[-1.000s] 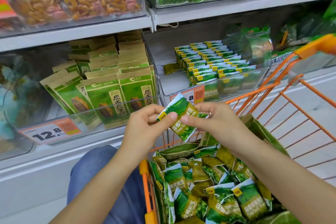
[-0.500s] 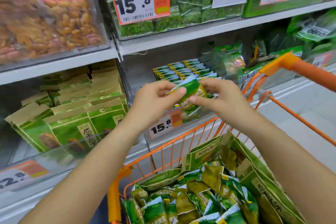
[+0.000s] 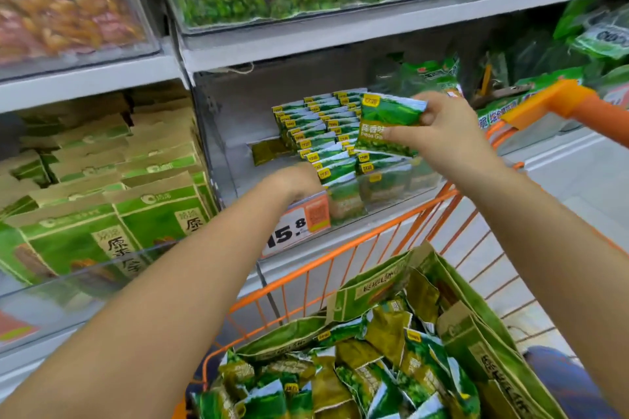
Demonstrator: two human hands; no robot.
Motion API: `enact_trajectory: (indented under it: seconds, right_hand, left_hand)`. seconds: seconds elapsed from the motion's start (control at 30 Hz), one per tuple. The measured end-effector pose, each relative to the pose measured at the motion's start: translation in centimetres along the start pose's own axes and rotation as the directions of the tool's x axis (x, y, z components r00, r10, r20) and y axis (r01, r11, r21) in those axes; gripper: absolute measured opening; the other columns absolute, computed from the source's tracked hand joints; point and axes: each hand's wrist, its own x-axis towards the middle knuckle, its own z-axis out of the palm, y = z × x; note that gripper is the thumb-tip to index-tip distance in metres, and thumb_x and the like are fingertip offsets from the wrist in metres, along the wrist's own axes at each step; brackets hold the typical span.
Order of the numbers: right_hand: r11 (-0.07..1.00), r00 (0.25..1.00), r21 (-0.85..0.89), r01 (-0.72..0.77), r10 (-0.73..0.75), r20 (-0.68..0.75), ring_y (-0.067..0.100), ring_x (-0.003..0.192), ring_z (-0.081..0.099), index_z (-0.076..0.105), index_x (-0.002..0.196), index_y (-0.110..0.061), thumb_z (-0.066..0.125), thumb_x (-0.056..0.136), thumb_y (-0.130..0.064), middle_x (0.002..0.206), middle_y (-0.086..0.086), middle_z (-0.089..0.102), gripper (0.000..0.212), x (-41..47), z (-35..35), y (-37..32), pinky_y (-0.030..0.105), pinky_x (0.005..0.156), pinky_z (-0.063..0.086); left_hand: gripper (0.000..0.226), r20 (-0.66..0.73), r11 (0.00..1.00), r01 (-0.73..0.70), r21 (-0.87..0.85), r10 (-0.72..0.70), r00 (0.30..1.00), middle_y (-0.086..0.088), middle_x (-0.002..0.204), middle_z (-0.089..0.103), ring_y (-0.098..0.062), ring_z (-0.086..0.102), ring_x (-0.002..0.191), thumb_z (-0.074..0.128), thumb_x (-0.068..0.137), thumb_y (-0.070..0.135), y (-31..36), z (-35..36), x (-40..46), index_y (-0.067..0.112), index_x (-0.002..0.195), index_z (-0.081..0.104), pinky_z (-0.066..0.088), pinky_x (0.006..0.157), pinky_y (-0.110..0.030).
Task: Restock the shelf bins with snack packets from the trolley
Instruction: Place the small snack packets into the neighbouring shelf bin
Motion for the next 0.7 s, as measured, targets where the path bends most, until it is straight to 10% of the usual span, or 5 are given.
enact_trajectory:
  seconds: [0.23,0.37,0.53,0.7]
  right_hand:
    - [0.984,0.971,-0.174,0.031,0.011,0.237,0.024,0.074,0.062,0.065,0.086,-0.017,0.083,0.073,-0.021,0.089,0.017,0.069,0.022,1.7,0.6,0.1,0.041,0.074,0.052]
    - [0.964,0.949,-0.227,0.135,-0.06,0.311,0.014,0.071,0.06,0.064,0.093,-0.019,0.081,0.075,-0.02,0.101,0.003,0.065,0.024,2.5,1.2,-0.9,0.026,0.072,0.047]
    - [0.882,0.896,-0.387,0.268,-0.081,0.436,-0.012,0.049,0.049,0.071,0.09,-0.014,0.08,0.075,-0.011,0.057,-0.017,0.051,0.018,3.2,2.4,-1.7,0.003,0.049,0.033]
    - [0.863,0.862,-0.416,0.285,-0.04,0.506,0.004,0.055,0.047,0.071,0.086,-0.013,0.083,0.072,-0.015,0.061,-0.012,0.052,0.019,3.4,2.9,-0.9,0.01,0.05,0.032]
  left_hand:
    - [0.039,-0.309,0.996,-0.032,0.088,0.058,0.949,-0.004,0.061,0.046,-0.018,0.043,0.053,0.07,0.082,0.027,-0.3,-0.2,-1.1,0.011,0.057,0.045,0.028,0.047,-0.023]
    - [0.033,-0.308,0.992,-0.012,0.122,0.049,0.95,-0.001,0.066,0.048,-0.02,0.048,0.061,0.069,0.083,0.03,0.2,-0.4,-0.9,0.015,0.063,0.049,0.036,0.058,-0.029]
    - [0.033,-0.208,0.996,0.011,0.085,0.007,0.978,0.0,0.076,0.052,-0.023,0.052,0.078,0.068,0.083,0.044,0.2,-0.1,-0.6,0.016,0.071,0.054,0.036,0.066,-0.031]
    - [0.032,-0.165,1.0,0.016,0.015,-0.014,0.986,-0.006,0.07,0.048,-0.02,0.046,0.062,0.06,0.088,0.022,-0.6,-0.1,-0.8,0.01,0.062,0.046,0.038,0.065,-0.031]
